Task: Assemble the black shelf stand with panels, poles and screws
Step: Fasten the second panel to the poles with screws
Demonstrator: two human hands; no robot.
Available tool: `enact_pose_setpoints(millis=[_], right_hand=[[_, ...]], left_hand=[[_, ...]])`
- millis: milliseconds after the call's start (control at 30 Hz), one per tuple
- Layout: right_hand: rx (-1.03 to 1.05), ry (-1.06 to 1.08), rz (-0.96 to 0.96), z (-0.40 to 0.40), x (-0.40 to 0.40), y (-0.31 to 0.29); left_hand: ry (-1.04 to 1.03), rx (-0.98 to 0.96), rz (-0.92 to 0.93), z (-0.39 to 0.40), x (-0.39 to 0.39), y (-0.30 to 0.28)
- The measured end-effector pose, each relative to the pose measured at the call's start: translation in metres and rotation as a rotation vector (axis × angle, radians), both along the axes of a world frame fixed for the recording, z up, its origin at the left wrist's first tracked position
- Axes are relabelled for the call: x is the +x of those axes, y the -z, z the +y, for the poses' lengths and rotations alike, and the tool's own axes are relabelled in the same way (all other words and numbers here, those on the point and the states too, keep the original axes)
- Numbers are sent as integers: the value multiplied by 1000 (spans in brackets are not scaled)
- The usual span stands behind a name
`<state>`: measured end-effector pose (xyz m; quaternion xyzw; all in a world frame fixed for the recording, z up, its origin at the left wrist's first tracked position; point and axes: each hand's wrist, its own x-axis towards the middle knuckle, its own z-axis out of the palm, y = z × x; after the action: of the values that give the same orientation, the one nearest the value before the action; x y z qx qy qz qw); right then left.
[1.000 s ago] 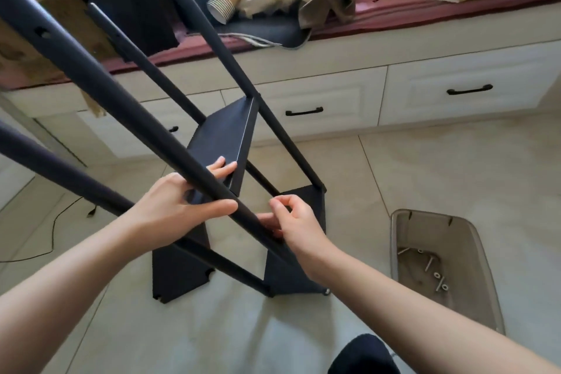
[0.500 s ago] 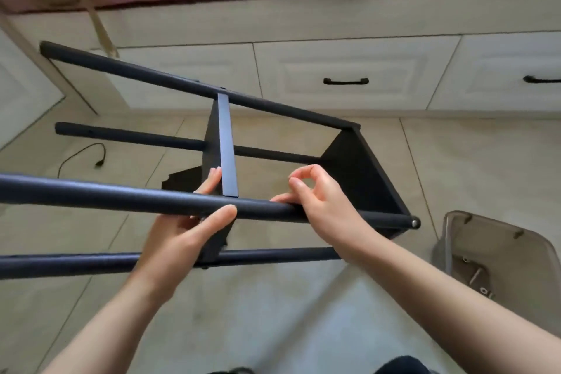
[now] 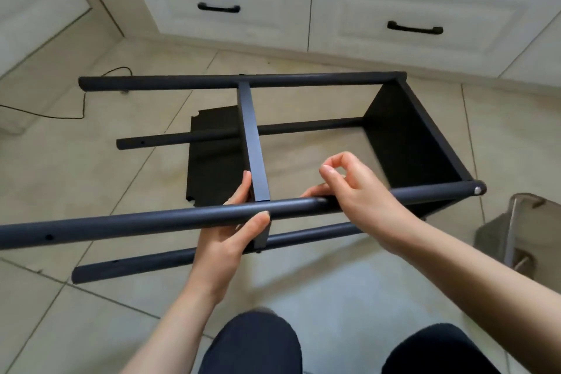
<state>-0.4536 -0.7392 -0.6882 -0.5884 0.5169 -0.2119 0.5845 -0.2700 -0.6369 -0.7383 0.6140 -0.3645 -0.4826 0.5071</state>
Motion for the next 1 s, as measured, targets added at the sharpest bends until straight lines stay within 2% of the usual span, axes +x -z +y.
enact_pose_setpoints(millis=[200, 500, 833, 933, 1000], right_hand=[[-9, -24, 85, 5, 3, 11], [-1, -14, 78, 10, 5, 16], [-42, -20, 129, 25, 11, 30], [-42, -21, 135, 24, 12, 32], [-37, -12, 139, 23, 12, 32]], left_hand=[[-16, 36, 64, 9, -3, 20], [-80, 30, 174, 9, -4, 27], [-253, 173, 322, 21, -7, 33], [-276, 231, 273, 25, -11, 27], [-253, 289, 83, 28, -15, 22]])
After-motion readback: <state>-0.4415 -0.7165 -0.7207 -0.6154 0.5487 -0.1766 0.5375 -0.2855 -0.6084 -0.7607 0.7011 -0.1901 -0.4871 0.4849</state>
